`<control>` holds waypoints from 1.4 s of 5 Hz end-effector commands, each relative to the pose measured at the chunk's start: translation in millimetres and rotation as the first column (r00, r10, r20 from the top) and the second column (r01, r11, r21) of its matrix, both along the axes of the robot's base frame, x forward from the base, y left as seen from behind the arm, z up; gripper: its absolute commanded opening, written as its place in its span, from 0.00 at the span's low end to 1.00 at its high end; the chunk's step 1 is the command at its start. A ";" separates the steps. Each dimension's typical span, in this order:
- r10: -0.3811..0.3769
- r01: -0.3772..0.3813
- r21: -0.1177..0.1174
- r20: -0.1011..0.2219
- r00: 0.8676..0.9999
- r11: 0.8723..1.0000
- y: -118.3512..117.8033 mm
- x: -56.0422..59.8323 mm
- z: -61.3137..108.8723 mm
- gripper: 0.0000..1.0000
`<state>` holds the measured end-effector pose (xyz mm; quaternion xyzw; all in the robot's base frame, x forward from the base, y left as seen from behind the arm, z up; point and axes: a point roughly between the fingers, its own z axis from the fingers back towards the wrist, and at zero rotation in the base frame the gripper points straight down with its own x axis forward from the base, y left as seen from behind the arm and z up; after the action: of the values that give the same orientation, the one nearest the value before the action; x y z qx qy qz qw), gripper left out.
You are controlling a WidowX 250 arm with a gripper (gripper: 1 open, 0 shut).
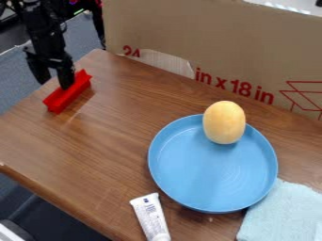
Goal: Move the red object to the left side of the table
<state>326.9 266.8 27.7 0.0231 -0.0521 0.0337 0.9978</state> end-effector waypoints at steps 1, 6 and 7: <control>0.011 -0.015 0.049 0.083 0.997 0.999 14.8 1.4 38.9 0.00; 0.126 -0.126 -0.001 0.068 0.990 0.992 -10.8 -1.4 43.4 0.00; 0.141 -0.142 0.002 0.065 0.988 0.990 -13.0 4.4 40.8 0.00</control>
<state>325.9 249.4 37.1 0.0016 -0.0438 0.1047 0.9935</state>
